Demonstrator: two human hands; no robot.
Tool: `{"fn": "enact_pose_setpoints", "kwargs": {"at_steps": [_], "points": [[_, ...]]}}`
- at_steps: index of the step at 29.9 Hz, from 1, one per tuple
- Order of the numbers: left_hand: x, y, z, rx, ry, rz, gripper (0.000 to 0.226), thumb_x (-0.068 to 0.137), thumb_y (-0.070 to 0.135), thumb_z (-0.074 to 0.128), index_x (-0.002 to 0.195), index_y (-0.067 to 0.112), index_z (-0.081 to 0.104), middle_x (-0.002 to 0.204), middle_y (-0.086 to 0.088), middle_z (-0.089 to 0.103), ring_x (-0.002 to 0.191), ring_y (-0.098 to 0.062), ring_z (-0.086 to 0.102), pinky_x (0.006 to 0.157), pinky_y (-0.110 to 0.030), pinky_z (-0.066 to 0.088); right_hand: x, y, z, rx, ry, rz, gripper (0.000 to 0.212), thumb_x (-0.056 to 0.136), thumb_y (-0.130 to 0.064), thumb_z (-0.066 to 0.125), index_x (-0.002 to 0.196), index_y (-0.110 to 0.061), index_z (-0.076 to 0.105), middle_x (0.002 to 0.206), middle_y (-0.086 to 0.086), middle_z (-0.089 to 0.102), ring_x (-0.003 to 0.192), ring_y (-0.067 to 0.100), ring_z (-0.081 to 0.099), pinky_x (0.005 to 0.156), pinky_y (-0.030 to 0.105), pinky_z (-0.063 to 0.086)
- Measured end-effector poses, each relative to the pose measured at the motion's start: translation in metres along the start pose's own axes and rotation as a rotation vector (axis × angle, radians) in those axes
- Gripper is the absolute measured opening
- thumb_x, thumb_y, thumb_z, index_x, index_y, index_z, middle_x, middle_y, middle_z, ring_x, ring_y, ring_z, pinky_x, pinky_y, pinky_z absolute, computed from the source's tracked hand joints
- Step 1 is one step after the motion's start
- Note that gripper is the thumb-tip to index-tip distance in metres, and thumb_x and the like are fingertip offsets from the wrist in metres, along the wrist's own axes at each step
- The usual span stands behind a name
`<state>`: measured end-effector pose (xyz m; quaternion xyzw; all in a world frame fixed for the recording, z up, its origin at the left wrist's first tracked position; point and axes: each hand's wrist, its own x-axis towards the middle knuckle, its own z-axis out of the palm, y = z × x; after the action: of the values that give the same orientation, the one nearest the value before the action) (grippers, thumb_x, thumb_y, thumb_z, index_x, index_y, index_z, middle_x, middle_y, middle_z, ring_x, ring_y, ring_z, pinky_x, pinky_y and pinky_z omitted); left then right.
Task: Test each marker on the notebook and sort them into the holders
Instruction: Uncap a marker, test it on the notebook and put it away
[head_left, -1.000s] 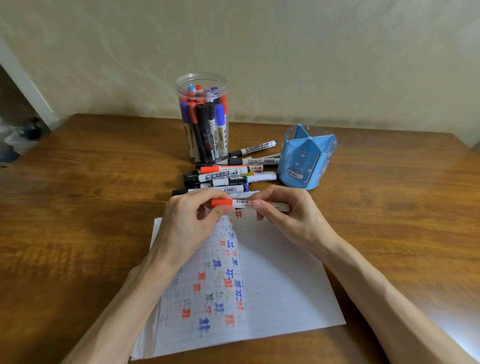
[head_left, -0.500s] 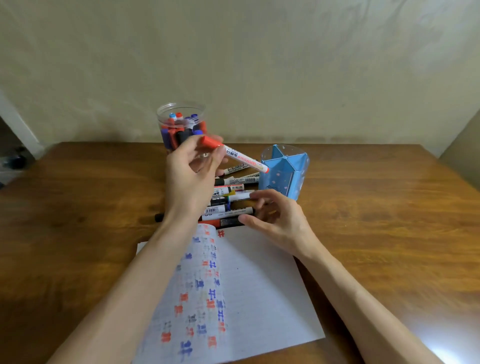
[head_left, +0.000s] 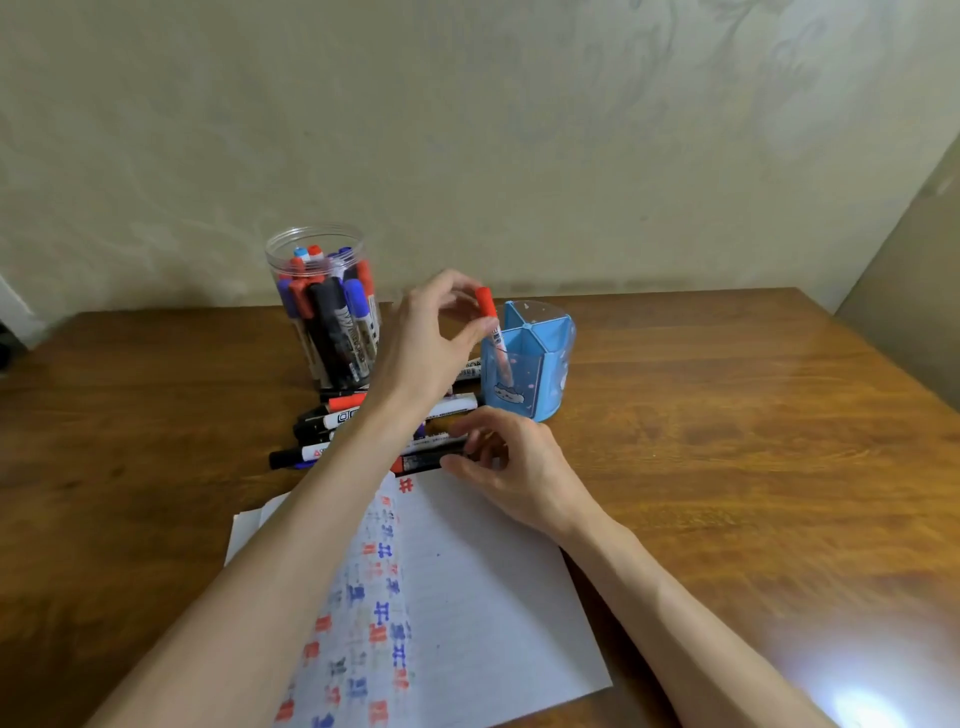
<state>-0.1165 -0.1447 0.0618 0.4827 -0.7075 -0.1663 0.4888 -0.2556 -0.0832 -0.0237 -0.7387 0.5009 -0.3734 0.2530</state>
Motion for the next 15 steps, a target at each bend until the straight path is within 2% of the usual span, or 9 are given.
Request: {"fn": "enact_pose_setpoints", "kwargs": {"at_steps": [3, 5, 8, 10, 12, 15], "points": [[-0.004, -0.012, 0.005, 0.074, -0.031, 0.020, 0.026, 0.084, 0.023, 0.085, 0.108, 0.019, 0.075, 0.100, 0.012, 0.070, 0.091, -0.005, 0.064, 0.084, -0.023, 0.051, 0.001, 0.003, 0.001, -0.060, 0.034, -0.010, 0.025, 0.090, -0.027, 0.082, 0.114, -0.024, 0.072, 0.089, -0.012, 0.066, 0.073, 0.006, 0.062, 0.065, 0.017, 0.052], [-0.009, -0.019, 0.005, 0.063, -0.017, 0.013, 0.030, 0.085, 0.023, 0.084, 0.113, 0.020, 0.074, 0.107, 0.010, 0.069, 0.094, -0.006, 0.064, 0.082, -0.020, 0.050, 0.001, 0.004, 0.000, -0.118, 0.037, -0.017, 0.026, 0.091, -0.028, 0.081, 0.115, -0.024, 0.072, 0.092, -0.013, 0.065, 0.072, 0.002, 0.059, 0.065, 0.014, 0.048], [-0.026, -0.026, -0.004, 0.036, 0.128, -0.030, 0.023, 0.095, 0.019, 0.072, 0.118, 0.019, 0.070, 0.112, 0.009, 0.068, 0.093, -0.003, 0.063, 0.076, -0.014, 0.045, 0.002, 0.006, -0.002, -0.196, 0.023, -0.032, 0.027, 0.092, -0.031, 0.080, 0.116, -0.023, 0.074, 0.100, -0.012, 0.060, 0.076, -0.002, 0.055, 0.068, 0.009, 0.042], [-0.050, -0.026, -0.010, -0.012, 0.212, -0.056, 0.020, 0.100, 0.011, 0.062, 0.118, 0.015, 0.068, 0.113, 0.005, 0.067, 0.096, -0.003, 0.064, 0.077, -0.014, 0.049, 0.002, 0.006, -0.001, -0.228, 0.013, -0.049, 0.024, 0.092, -0.032, 0.080, 0.114, -0.022, 0.075, 0.103, -0.009, 0.060, 0.084, 0.003, 0.056, 0.073, 0.017, 0.049], [-0.083, -0.026, -0.014, 0.027, 0.164, -0.011, 0.020, 0.101, 0.007, 0.058, 0.117, 0.014, 0.067, 0.115, 0.003, 0.063, 0.099, -0.006, 0.063, 0.079, -0.017, 0.051, 0.002, 0.006, 0.000, -0.241, 0.011, -0.063, 0.021, 0.093, -0.031, 0.079, 0.112, -0.022, 0.075, 0.105, -0.007, 0.060, 0.092, 0.008, 0.059, 0.077, 0.027, 0.055], [-0.123, -0.030, -0.023, 0.143, 0.012, 0.046, 0.023, 0.098, 0.007, 0.062, 0.118, 0.018, 0.066, 0.112, 0.007, 0.058, 0.097, -0.006, 0.062, 0.078, -0.017, 0.051, 0.002, 0.006, 0.000, -0.229, 0.020, -0.091, 0.016, 0.095, -0.027, 0.077, 0.110, -0.020, 0.073, 0.106, -0.005, 0.060, 0.096, 0.014, 0.060, 0.079, 0.031, 0.055]]}}
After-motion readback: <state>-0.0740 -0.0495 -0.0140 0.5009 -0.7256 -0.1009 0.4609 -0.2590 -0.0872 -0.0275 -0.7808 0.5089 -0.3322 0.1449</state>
